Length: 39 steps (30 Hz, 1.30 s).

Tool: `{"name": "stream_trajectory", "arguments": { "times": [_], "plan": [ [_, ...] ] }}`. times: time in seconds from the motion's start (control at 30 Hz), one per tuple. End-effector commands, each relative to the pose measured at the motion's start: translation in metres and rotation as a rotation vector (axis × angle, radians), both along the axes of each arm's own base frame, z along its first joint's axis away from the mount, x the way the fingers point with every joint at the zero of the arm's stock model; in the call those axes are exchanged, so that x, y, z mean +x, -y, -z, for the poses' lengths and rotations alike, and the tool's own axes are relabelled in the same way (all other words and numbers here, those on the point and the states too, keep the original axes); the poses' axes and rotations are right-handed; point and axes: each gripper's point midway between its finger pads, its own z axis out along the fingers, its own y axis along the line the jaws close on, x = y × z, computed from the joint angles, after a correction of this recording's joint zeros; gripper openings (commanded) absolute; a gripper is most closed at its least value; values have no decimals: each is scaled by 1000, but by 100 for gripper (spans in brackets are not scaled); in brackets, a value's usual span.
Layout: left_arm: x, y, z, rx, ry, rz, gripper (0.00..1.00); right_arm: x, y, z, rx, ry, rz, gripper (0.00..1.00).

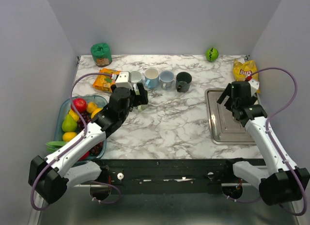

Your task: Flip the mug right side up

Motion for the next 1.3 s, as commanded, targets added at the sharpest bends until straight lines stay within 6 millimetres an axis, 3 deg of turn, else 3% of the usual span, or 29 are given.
{"name": "stream_trajectory", "arguments": {
  "times": [0.0,0.2,0.33,0.43,0.57,0.9,1.13,1.27],
  "plan": [
    [-11,-2,-39,22,71,69,99,-4,46,3,-110,-63,86,100],
    [-17,-1,-43,45,90,115,99,-2,99,14,-256,-177,178,100],
    [-21,1,-33,60,63,143,99,-4,129,14,-208,-164,341,100],
    [-23,7,-29,61,40,172,99,-7,153,11,-172,-159,496,92],
    [-23,14,-19,57,3,200,99,-15,181,29,-171,-240,666,79],
    [-19,22,0,53,-59,212,99,-17,214,62,-177,-313,763,61],
    [-17,29,13,60,-101,228,99,-13,215,55,-171,-239,760,56],
    [-16,29,16,61,-109,230,99,1,221,59,-180,-229,690,53]
  ]
}}
